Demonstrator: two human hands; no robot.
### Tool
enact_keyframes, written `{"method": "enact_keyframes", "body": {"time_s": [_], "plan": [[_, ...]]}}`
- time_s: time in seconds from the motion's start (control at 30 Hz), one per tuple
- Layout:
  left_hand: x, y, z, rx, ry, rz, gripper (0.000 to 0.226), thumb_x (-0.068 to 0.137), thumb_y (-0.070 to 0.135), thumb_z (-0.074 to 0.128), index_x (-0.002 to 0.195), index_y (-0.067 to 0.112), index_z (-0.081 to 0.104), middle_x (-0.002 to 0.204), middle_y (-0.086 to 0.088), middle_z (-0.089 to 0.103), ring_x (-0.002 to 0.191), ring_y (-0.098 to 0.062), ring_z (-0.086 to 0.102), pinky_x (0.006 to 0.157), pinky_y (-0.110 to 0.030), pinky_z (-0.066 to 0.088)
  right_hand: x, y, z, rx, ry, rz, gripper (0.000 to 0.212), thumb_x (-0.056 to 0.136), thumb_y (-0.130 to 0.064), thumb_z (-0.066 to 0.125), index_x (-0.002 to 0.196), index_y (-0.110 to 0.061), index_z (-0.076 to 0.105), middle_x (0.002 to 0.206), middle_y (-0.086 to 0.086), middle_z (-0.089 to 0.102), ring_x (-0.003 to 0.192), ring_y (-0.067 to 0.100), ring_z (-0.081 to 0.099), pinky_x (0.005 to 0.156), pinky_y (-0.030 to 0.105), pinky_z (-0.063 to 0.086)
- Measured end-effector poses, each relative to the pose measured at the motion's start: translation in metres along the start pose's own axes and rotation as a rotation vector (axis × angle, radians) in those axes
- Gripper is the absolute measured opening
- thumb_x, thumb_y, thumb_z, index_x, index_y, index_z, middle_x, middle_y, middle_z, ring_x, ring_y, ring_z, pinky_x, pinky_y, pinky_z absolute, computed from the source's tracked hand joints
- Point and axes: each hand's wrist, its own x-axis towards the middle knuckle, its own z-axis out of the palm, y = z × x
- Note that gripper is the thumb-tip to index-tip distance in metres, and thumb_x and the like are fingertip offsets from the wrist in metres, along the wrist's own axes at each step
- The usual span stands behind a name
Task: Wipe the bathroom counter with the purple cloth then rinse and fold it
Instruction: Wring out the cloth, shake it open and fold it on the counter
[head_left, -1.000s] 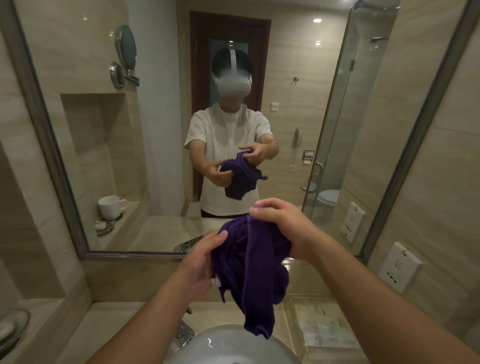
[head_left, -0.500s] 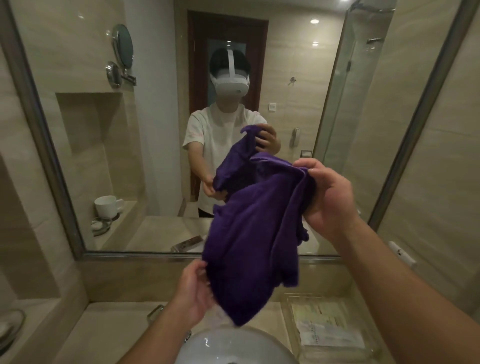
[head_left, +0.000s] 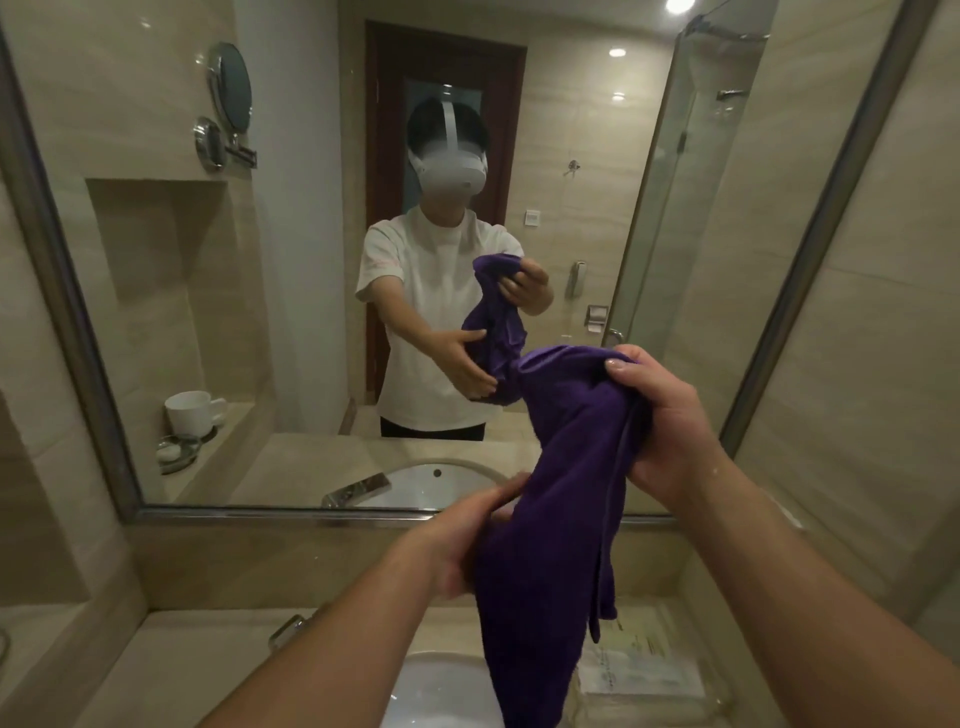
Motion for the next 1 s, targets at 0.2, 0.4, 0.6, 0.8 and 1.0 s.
{"method": "enact_keyframes", "body": {"time_s": [0.2, 0.4, 0.6, 0.8, 1.0], "plan": [[0.013, 0.014, 0.032, -0.323, -0.121, 0.224, 0.050, 0.081, 0.053, 0.068, 0.109, 0.013, 0.076, 0.116, -0.014, 0.071, 0.109, -0.030, 0.064, 0.110, -0.045, 0.040, -0.004, 0.007, -0.006, -0.042, 0.103, -0.012, 0.029, 0.082, -0.007, 0.057, 0.108, -0.006, 0.069, 0.102, 0.014, 0.073, 0.093, 0.023, 0.070, 0.084, 0.033, 0.058], [0.013, 0.024, 0.042, -0.285, -0.141, 0.410, 0.098, 0.062, 0.084, 0.062, 0.130, 0.013, 0.065, 0.131, -0.017, 0.064, 0.121, -0.031, 0.062, 0.108, -0.045, 0.043, -0.001, 0.011, -0.016, -0.217, 0.320, -0.050, 0.020, 0.095, -0.004, 0.057, 0.094, -0.013, 0.075, 0.094, 0.008, 0.075, 0.088, 0.020, 0.071, 0.077, 0.033, 0.057], [0.006, 0.036, 0.059, -0.042, 0.106, 0.577, 0.031, 0.091, 0.035, 0.068, 0.108, 0.008, 0.069, 0.105, -0.015, 0.074, 0.090, -0.023, 0.073, 0.076, -0.030, 0.058, 0.005, 0.020, -0.020, -0.461, 0.471, -0.151, 0.015, 0.092, -0.007, 0.064, 0.088, -0.017, 0.074, 0.089, 0.003, 0.075, 0.089, 0.018, 0.068, 0.085, 0.036, 0.057], [0.003, 0.052, 0.045, 0.447, 0.262, 0.851, 0.023, 0.093, 0.039, 0.062, 0.101, 0.020, 0.072, 0.094, -0.004, 0.076, 0.091, -0.021, 0.072, 0.085, -0.039, 0.058, 0.003, 0.004, -0.029, -0.710, 0.213, -0.043, 0.016, 0.085, -0.031, 0.076, 0.100, -0.027, 0.072, 0.092, -0.001, 0.075, 0.082, 0.010, 0.071, 0.069, 0.027, 0.055], [-0.015, 0.076, 0.036, 0.946, 0.188, 0.893, 0.035, 0.087, 0.050, 0.058, 0.100, 0.020, 0.069, 0.088, -0.001, 0.073, 0.083, -0.019, 0.070, 0.082, -0.049, 0.056, 0.014, -0.022, -0.017, -0.765, -0.165, 0.119, 0.022, 0.095, -0.027, 0.064, 0.105, -0.009, 0.070, 0.091, 0.009, 0.073, 0.082, 0.021, 0.068, 0.076, 0.035, 0.058]]}}
